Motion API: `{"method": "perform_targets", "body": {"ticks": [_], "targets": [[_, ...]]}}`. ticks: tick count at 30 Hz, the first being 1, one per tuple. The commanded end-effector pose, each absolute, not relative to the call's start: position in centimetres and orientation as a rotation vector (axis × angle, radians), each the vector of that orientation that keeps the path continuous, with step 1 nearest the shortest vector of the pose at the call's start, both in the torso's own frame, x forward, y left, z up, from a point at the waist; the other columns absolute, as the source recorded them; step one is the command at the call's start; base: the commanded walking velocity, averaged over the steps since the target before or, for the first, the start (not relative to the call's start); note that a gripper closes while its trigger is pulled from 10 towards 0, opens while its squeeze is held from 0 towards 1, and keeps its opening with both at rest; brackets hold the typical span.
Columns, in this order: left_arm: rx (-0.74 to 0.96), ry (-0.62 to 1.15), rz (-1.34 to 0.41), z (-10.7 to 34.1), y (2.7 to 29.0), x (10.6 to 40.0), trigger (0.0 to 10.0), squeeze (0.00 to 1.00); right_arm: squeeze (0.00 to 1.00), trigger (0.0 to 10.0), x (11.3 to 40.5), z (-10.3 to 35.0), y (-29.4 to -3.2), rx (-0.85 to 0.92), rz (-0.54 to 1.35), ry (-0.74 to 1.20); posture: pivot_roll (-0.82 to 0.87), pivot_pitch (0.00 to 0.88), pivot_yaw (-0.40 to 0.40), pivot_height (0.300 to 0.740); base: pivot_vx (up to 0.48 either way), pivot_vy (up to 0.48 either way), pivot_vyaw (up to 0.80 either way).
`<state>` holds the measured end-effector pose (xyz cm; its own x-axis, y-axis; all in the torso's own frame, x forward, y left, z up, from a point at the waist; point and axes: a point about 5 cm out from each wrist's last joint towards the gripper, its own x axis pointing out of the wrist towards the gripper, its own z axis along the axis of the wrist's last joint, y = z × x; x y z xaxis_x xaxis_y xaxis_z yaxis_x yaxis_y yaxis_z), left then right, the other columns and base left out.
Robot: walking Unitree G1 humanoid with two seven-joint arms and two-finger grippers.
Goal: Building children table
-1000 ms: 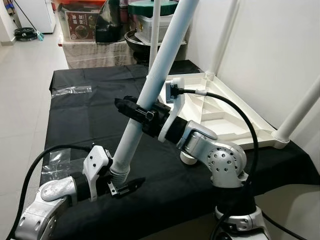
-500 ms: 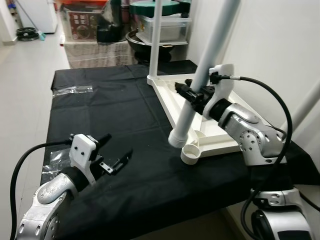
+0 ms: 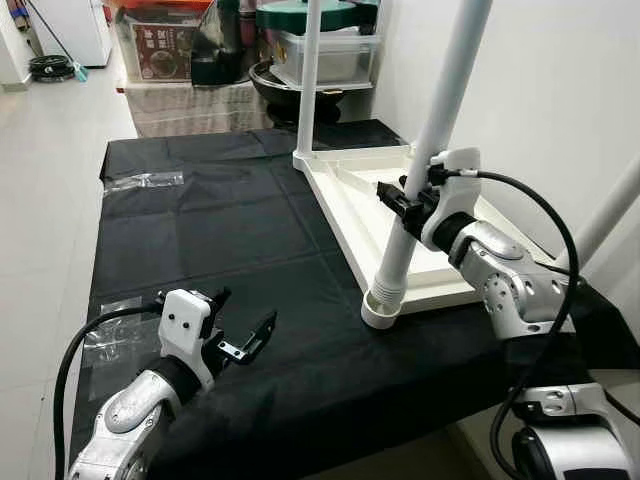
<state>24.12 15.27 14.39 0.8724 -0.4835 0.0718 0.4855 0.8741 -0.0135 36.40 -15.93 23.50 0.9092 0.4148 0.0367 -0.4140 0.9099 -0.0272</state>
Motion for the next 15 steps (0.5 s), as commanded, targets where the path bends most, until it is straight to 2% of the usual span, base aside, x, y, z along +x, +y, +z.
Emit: {"method": "perform_targets", "body": {"ticks": [1, 15], "targets": [[-0.022, -0.076, -0.496, 14.5, 15.3, 24.1, 10.0, 0.0, 0.0, 0.0, 36.4, 22.3, -16.0, -0.04, 0.432, -0.004, 0.07, 0.0, -0.083, 0.74, 0.0, 0.0, 0.0], [-0.017, -0.075, -0.467, 14.4, 15.7, 24.2, 10.0, 0.0, 0.0, 0.0, 34.5, 19.5, -14.2, -0.133, 0.53, 0.036, 0.06, 0.0, -0.075, 0.74, 0.0, 0.0, 0.0]]}}
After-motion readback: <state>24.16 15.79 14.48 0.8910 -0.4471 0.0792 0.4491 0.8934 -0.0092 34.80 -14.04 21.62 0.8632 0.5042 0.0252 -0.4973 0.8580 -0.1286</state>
